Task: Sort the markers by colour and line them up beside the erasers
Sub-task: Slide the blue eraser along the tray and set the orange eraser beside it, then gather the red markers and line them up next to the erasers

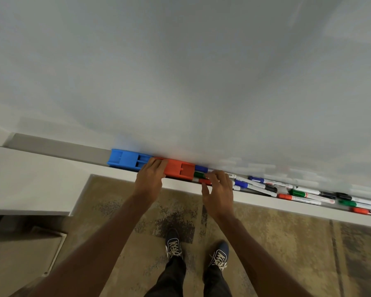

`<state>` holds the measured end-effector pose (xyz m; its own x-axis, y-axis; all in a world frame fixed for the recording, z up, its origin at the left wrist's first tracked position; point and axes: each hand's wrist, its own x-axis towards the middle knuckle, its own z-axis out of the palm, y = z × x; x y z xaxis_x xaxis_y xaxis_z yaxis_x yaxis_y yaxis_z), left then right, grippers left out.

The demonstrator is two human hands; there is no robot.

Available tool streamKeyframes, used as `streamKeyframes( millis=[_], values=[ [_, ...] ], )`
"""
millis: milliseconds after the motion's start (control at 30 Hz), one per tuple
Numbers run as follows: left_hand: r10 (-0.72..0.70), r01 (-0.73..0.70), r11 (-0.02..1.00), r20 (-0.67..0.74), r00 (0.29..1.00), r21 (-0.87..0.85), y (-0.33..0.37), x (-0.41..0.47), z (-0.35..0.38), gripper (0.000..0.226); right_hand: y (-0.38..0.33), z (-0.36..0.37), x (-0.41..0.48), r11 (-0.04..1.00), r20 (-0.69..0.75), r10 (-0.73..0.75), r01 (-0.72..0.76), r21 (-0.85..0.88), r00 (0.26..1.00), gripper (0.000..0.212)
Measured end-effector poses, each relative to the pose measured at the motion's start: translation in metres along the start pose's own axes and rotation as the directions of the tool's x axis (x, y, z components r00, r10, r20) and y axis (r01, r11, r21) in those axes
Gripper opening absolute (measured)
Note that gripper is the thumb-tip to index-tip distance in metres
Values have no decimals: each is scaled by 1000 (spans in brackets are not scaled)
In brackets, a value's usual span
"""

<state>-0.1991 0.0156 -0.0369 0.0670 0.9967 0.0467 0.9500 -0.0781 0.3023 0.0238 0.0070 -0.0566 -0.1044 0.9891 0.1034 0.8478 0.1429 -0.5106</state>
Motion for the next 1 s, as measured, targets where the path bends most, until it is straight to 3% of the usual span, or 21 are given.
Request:
streamKeyframes(
  millis=[267, 400, 600, 833, 1000],
  values=[
    [2, -3, 999, 32, 999, 42, -2, -5, 6, 53, 6, 3, -7, 966, 22, -120, 122, -227, 992, 35],
    [-10, 11, 998, -18, 1000, 64, 6, -8, 5, 54, 10, 0, -9, 962, 52, -137, 145, -231, 989, 39],
    [107, -102, 994, -145, 984, 44, 46, -12, 12, 48, 30, -21, -10, 976, -11, -81, 77, -205, 997, 34],
    [87, -87, 996, -86, 993, 3, 90, -21, 31, 39, 67, -46, -7, 962, 80, -10, 32, -272, 997, 32],
    [-31, 32, 986, 14, 999, -161, 104, -34, 40, 33, 76, -55, 2, 957, 186, -64, 113, -266, 980, 34]
  ],
)
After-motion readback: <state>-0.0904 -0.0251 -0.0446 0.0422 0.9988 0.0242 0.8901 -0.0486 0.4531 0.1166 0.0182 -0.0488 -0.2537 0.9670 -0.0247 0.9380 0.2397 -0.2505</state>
